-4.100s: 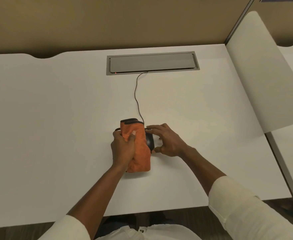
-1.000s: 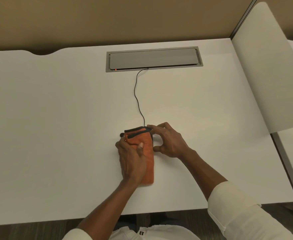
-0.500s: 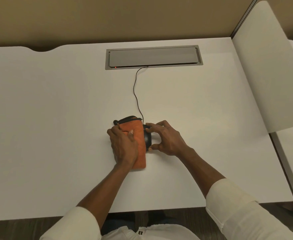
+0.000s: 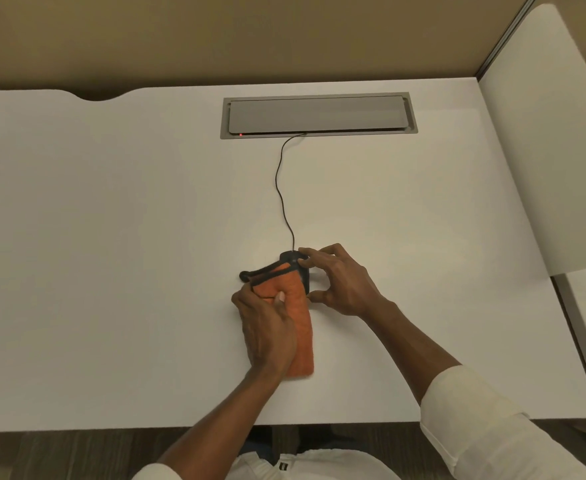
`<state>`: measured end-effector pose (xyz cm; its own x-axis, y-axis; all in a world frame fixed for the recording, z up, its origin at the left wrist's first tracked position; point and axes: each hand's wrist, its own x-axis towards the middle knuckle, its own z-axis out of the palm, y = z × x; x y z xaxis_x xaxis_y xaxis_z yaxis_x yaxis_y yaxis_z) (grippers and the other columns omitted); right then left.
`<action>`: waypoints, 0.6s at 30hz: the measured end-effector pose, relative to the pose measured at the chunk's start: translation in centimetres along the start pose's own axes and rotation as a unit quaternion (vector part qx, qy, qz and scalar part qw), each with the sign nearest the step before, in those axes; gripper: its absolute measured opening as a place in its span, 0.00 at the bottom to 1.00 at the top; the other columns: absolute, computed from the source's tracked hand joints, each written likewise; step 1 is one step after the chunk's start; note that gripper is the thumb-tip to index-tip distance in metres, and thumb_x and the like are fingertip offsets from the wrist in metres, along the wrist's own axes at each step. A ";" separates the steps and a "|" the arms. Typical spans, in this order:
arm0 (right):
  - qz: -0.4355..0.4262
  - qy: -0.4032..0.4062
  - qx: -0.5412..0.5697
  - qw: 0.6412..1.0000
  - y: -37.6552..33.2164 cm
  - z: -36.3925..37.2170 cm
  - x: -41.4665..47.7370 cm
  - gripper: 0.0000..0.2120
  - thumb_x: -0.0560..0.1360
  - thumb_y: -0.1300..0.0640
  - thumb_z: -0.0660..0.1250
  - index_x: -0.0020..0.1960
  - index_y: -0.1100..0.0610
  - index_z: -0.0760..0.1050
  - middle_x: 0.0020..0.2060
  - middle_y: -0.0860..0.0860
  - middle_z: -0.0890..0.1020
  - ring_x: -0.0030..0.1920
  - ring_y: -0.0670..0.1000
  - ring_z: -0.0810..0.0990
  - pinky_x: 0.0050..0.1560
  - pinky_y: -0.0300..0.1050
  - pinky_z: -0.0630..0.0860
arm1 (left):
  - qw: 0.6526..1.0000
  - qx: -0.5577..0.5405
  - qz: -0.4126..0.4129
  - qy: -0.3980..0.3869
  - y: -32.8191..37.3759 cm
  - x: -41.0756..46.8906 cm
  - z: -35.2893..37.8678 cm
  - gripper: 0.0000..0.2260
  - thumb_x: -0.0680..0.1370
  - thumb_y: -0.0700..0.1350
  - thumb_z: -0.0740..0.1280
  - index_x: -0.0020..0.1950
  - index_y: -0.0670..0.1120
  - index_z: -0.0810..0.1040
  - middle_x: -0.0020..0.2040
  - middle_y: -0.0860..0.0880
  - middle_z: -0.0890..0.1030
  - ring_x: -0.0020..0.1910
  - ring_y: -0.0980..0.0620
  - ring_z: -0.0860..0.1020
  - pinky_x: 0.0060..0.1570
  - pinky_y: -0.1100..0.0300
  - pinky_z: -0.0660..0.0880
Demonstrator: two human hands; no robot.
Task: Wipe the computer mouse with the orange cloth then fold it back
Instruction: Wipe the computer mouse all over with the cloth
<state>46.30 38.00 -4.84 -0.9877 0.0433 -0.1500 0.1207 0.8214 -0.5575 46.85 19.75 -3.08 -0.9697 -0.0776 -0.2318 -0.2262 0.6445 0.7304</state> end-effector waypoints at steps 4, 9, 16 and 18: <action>-0.005 -0.002 0.000 1.000 -0.2 -0.2 -0.1 0.33 0.68 0.44 0.81 0.70 0.41 0.74 0.76 0.33 0.71 0.70 0.46 0.69 0.45 0.47 0.75 | 0.999 0.033 0.003 0.007 1.1 2.6 -0.1 0.20 0.85 0.51 0.66 0.72 0.42 0.67 0.69 0.44 0.71 0.65 0.39 0.78 0.61 0.44 0.78; -0.015 -0.003 0.005 1.000 -0.3 -0.4 -0.1 0.31 0.67 0.44 0.81 0.67 0.41 0.75 0.74 0.32 0.72 0.67 0.48 0.70 0.43 0.47 0.74 | 0.994 0.098 0.043 -0.015 2.7 6.6 -0.1 0.17 0.83 0.51 0.68 0.67 0.42 0.71 0.66 0.43 0.72 0.62 0.37 0.79 0.57 0.43 0.78; -0.013 -0.004 -0.003 1.000 -0.2 -0.4 -0.1 0.34 0.67 0.44 0.82 0.71 0.44 0.75 0.74 0.32 0.72 0.68 0.48 0.70 0.44 0.47 0.75 | 0.989 0.126 0.069 -0.039 3.4 8.9 0.1 0.19 0.84 0.51 0.68 0.69 0.41 0.72 0.67 0.42 0.73 0.64 0.38 0.78 0.59 0.43 0.78; -0.014 -0.002 -0.001 1.000 -0.2 -0.4 -0.2 0.35 0.67 0.44 0.82 0.71 0.43 0.75 0.74 0.32 0.72 0.68 0.48 0.70 0.45 0.48 0.77 | 0.990 0.123 0.063 -0.031 3.0 8.0 0.0 0.20 0.85 0.51 0.66 0.71 0.40 0.71 0.68 0.41 0.73 0.64 0.38 0.78 0.59 0.42 0.79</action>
<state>46.42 38.07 -4.34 -0.9903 0.0188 -0.1379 0.0936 0.8233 -0.5598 38.47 21.05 -2.77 -0.9795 0.0569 -0.1932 -0.0669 0.8129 0.5785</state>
